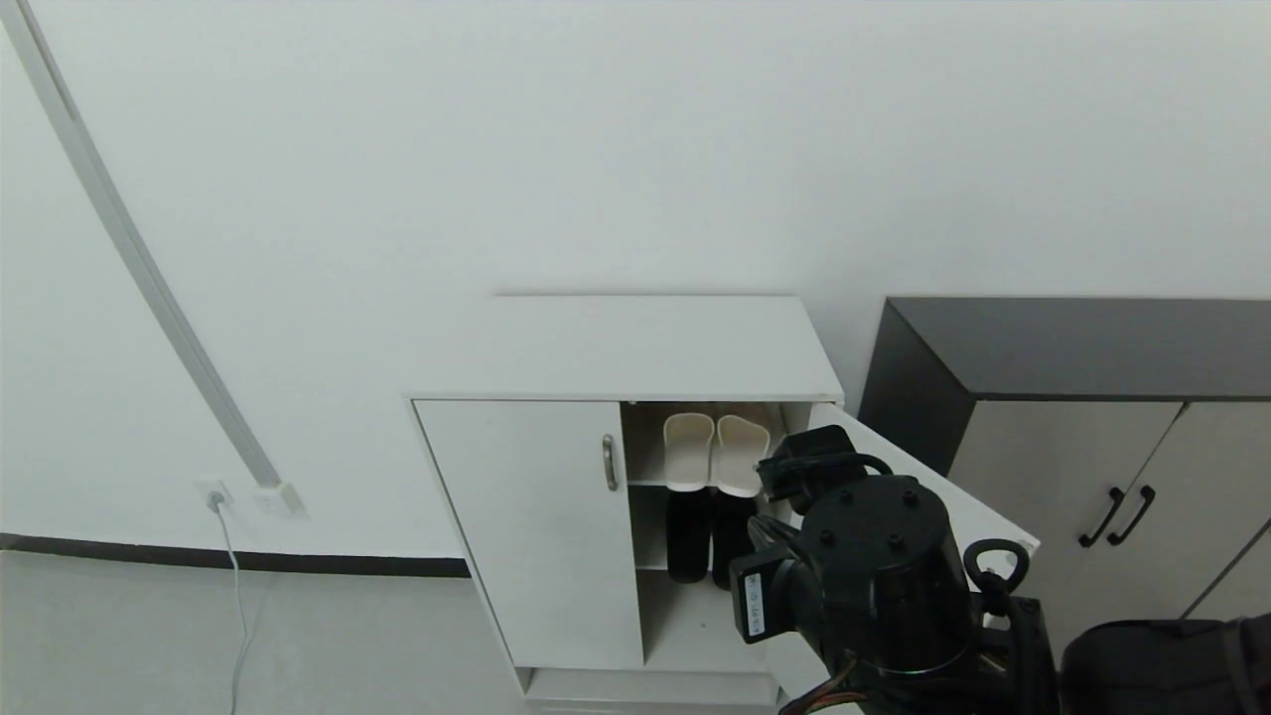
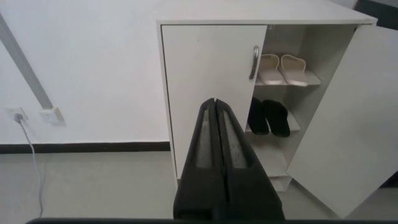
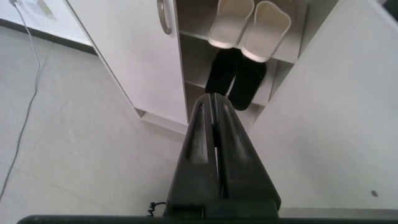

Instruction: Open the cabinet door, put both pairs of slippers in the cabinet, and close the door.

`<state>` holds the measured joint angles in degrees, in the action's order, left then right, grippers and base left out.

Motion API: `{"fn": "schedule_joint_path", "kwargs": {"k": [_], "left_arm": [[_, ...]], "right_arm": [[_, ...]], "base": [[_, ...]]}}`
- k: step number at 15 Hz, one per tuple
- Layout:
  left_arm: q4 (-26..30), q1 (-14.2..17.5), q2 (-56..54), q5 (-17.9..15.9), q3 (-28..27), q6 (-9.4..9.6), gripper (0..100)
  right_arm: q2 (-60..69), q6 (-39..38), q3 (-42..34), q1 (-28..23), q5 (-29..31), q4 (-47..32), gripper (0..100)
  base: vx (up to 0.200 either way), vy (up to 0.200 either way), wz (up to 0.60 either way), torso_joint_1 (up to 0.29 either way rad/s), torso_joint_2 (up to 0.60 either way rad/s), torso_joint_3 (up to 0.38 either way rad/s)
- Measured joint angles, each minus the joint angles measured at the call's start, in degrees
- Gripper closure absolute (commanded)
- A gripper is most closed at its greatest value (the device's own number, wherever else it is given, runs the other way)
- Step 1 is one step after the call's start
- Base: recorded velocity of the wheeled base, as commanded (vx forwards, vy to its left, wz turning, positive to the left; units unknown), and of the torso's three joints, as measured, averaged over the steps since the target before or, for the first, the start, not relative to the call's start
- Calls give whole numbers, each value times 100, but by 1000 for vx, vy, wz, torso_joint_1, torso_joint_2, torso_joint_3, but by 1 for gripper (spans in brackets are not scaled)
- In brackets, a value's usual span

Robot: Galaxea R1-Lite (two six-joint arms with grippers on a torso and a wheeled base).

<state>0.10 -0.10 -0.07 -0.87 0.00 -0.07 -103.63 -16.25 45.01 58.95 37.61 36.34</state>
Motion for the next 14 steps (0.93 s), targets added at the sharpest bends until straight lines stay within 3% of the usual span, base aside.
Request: {"fn": "schedule_joint_path", "kwargs": {"k": [5, 10, 14], "left_arm": [[-7, 0, 0, -2, 0, 0, 100], [0, 0, 0, -2, 0, 12, 100], [-2, 2, 0, -2, 0, 23, 100]], "right_arm": [[-1, 7, -41, -39, -33, 26, 100], [-39, 41, -61, -55, -41, 22, 100], [-59, 44, -68, -52, -61, 28, 100]], "base": [[0, 0, 0, 176, -394, -215], [0, 0, 0, 4, -15, -7], [0, 0, -600, -1, -4, 1]]}}
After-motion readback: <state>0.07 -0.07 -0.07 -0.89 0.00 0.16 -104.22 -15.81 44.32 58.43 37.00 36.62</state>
